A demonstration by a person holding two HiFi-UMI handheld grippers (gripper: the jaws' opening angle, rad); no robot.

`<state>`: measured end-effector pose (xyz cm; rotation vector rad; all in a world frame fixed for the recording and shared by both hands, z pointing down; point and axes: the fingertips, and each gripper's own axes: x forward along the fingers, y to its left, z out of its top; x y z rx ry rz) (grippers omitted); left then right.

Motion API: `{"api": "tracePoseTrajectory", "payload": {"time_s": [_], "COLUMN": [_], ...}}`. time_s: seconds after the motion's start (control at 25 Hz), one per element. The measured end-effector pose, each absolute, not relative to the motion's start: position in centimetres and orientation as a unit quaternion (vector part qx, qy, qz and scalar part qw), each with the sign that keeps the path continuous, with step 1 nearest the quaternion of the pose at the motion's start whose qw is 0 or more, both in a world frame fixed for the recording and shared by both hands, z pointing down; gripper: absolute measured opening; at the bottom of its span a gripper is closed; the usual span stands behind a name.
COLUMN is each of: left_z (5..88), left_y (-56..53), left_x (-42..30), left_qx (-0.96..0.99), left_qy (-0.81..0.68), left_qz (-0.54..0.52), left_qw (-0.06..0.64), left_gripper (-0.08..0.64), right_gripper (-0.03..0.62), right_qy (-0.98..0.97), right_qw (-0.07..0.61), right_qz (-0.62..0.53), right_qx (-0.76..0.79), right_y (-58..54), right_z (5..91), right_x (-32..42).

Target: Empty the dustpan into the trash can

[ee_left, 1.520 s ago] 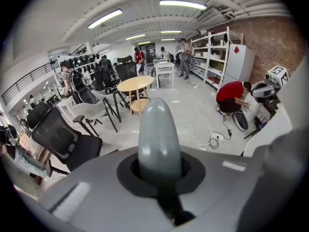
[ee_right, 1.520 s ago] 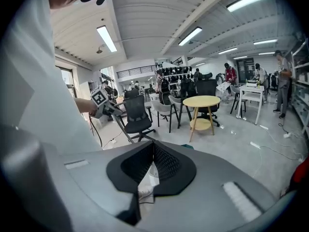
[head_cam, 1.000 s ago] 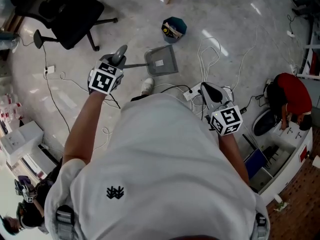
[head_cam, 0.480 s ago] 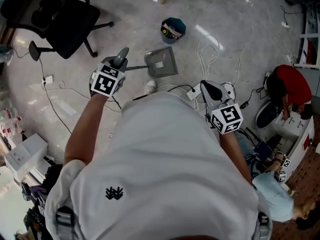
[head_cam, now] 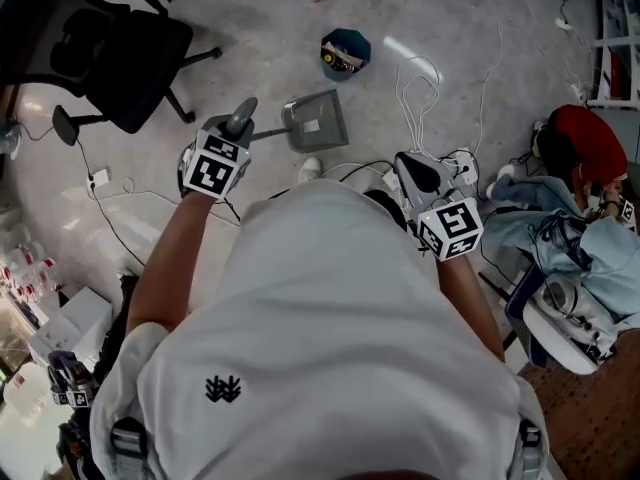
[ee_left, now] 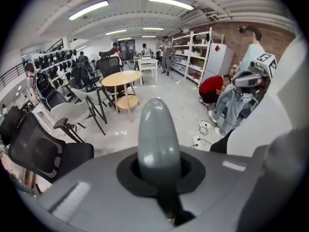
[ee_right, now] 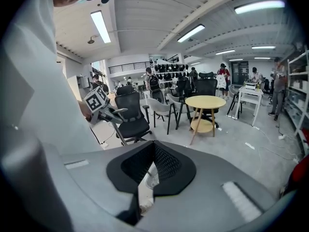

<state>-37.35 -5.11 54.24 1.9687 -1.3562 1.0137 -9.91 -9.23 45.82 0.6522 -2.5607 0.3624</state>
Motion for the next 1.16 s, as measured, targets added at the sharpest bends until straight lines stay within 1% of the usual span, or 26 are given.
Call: {"api": "tracePoseTrajectory", "payload": {"time_s": [0.24, 0.64, 1.16], "left_z": [54.7, 55.6, 56.1], "left_y": [-6.1, -7.1, -8.2], "left_x": [-38.2, -39.2, -39.5], "left_qx": [0.739, 0.748, 0.753], "left_qy": [-0.489, -0.484, -0.481], "left_qz": [0.388, 0.371, 0.367], "left_qw": [0.254, 0.261, 0.260], "left_gripper": [0.061, 0.063, 0.063], "right_gripper": [0.000, 0.000, 0.000], "right_qy": [-0.928, -0.924, -0.919], "right_qw": [0.248, 0.266, 0.282], "right_qz": [0.130, 0.127, 0.128], "right_qx": [0.246, 0.245, 0.243], "right_y": [-9.3, -9.7, -10.3], "right_z": [45.9, 45.8, 46.4], "right_x": [-10.3, -12.1, -12.5]}}
